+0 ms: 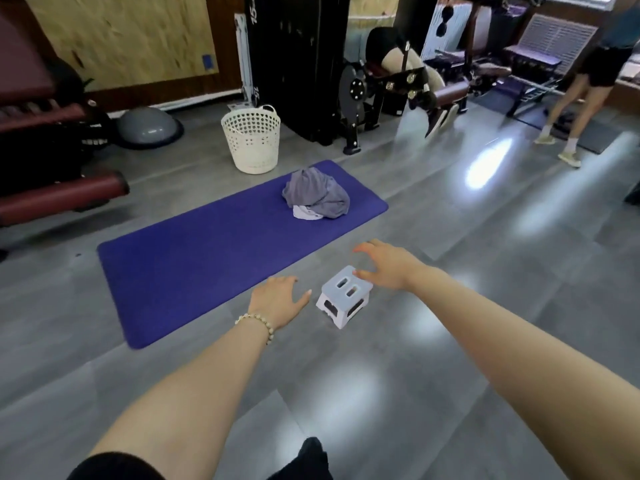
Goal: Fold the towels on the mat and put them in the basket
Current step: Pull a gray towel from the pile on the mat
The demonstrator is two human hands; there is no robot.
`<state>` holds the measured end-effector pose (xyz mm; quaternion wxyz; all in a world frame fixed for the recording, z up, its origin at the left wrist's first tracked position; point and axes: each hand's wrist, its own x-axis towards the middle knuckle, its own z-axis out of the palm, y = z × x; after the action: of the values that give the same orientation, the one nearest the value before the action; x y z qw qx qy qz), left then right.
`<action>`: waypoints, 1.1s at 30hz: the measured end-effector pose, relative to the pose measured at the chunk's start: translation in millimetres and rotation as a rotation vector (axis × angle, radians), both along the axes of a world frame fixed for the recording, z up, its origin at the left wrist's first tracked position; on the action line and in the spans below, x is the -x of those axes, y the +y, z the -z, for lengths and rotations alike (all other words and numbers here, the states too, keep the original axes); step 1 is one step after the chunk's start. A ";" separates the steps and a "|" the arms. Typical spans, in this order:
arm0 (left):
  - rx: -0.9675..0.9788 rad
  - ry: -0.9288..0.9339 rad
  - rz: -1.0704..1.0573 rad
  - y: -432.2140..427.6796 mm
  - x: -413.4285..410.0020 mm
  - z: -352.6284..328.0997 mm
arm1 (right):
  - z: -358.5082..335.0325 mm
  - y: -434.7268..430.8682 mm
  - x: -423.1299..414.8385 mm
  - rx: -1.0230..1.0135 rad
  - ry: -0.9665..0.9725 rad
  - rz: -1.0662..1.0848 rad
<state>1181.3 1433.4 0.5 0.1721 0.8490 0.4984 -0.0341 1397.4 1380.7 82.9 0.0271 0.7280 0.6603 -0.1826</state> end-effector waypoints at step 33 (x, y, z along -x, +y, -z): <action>0.122 -0.135 -0.490 654.9 -218.6 58.0 | 99.4 734.7 -255.7 0.195 0.169 -0.252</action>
<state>1399.9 2088.2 -57.5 0.2589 0.6913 0.6736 0.0352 1653.1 2115.3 -16.5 0.0649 0.6155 0.7253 -0.3014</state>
